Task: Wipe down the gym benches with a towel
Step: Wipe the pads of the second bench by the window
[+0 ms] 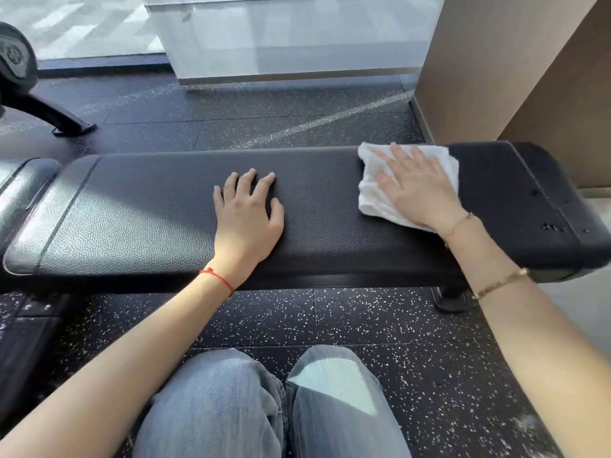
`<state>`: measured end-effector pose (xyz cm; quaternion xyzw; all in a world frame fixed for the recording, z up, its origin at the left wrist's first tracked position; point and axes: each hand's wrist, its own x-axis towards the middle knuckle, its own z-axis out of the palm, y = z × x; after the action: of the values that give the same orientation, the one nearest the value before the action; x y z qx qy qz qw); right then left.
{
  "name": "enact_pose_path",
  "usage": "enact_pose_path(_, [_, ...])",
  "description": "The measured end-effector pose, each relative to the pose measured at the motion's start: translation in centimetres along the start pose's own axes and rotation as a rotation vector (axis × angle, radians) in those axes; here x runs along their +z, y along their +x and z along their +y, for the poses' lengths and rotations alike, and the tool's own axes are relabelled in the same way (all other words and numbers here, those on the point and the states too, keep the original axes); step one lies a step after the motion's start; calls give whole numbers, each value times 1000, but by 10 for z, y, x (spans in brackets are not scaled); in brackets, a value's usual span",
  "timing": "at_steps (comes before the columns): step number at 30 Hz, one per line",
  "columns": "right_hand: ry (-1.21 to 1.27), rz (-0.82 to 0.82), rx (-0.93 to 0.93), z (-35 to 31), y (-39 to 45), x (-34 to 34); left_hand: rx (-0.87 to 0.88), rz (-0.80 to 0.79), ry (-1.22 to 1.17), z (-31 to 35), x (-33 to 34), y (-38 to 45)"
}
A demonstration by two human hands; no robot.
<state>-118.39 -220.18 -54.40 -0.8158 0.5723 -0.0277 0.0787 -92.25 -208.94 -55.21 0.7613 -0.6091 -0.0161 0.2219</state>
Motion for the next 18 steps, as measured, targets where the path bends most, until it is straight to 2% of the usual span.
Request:
enact_pose_path(2, [-17,-2,74,1,25,-6,1,4,1,1,0,0])
enact_pose_path(4, [-16,-30,61,-17,43,-8,-1,8,1,1,0,0])
enact_pose_path(7, [-17,-62,-44,-57,46,-4,-7,7,-3,3,-1,-1])
enact_pose_path(10, [-1,-42,-173,-84,12,6,-7,1,-1,2,-2,0])
enact_pose_path(14, [43,3,-272,-62,-44,14,-2,0,-8,0,-2,-1])
enact_pose_path(18, [61,-10,-148,-19,-28,5,1,-6,-13,-2,0,-1])
